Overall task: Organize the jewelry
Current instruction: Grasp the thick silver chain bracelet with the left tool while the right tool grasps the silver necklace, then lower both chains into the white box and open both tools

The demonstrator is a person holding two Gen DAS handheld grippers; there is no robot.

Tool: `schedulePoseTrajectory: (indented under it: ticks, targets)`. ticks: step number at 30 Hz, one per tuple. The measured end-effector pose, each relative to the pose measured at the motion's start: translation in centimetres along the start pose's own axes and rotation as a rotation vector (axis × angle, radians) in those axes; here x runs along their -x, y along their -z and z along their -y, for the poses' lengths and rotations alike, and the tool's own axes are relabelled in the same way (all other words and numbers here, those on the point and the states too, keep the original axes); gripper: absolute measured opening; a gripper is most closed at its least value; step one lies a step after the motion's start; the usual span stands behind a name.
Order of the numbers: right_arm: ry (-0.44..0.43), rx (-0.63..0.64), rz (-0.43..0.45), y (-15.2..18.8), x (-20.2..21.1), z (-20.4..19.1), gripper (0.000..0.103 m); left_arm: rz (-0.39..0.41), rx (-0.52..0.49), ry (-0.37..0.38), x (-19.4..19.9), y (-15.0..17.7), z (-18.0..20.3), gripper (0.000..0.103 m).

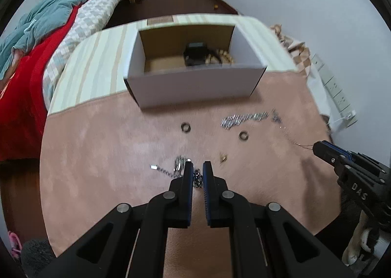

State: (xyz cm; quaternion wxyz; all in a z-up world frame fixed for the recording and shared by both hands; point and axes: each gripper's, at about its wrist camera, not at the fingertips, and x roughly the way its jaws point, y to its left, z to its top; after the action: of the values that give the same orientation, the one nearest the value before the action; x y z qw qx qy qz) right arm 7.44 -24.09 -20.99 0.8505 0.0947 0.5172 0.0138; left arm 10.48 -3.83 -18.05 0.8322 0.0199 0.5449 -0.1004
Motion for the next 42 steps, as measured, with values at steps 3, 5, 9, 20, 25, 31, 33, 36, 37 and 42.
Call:
schedulePoseTrajectory:
  ticks: [3, 5, 9, 20, 25, 31, 33, 36, 37, 42]
  targets:
    - [-0.07, -0.007, 0.039, -1.8, 2.3, -0.9, 0.012, 0.026, 0.021, 0.032, 1.5, -1.4, -0.5, 0.005]
    - [-0.112, -0.01, 0.055, -3.0, 3.5, -1.5, 0.012, 0.039, 0.035, 0.057, 2.4, -2.4, -0.8, 0.005]
    - [-0.192, -0.007, 0.081, -6.0, 5.5, -2.8, 0.012, 0.081, 0.058, 0.105, 4.6, -4.9, -1.4, 0.005]
    - [-0.287, 0.08, 0.171, -14.2, 9.2, -7.0, 0.012, 0.191, 0.028, 0.161, 8.2, -13.0, -2.6, 0.002]
    - [-0.299, 0.111, 0.147, -17.5, 7.4, -8.6, 0.012, 0.164, 0.012, 0.152, 6.1, -16.2, -3.6, 0.002]
    - [-0.335, 0.104, 0.069, -19.2, 3.9, -9.5, 0.012, 0.103, 0.047, 0.123, 2.1, -17.5, -5.5, 0.002]
    - [-0.332, 0.115, 0.035, -19.4, 2.4, -9.9, 0.012, 0.086, 0.06, 0.116, 1.0, -17.5, -6.2, 0.003]
    - [-0.322, 0.13, -0.032, -19.4, -0.1, -10.3, 0.012, 0.066, 0.094, 0.079, -0.1, -17.0, -7.0, 0.008]
    - [-0.317, 0.132, -0.049, -19.4, -0.7, -10.4, 0.012, 0.061, 0.098, 0.059, -0.4, -16.7, -7.2, 0.008]
    - [-0.248, 0.116, -0.229, -18.7, -5.9, -9.7, 0.027, 0.011, 0.135, -0.082, -2.2, -15.4, -8.2, 0.01]
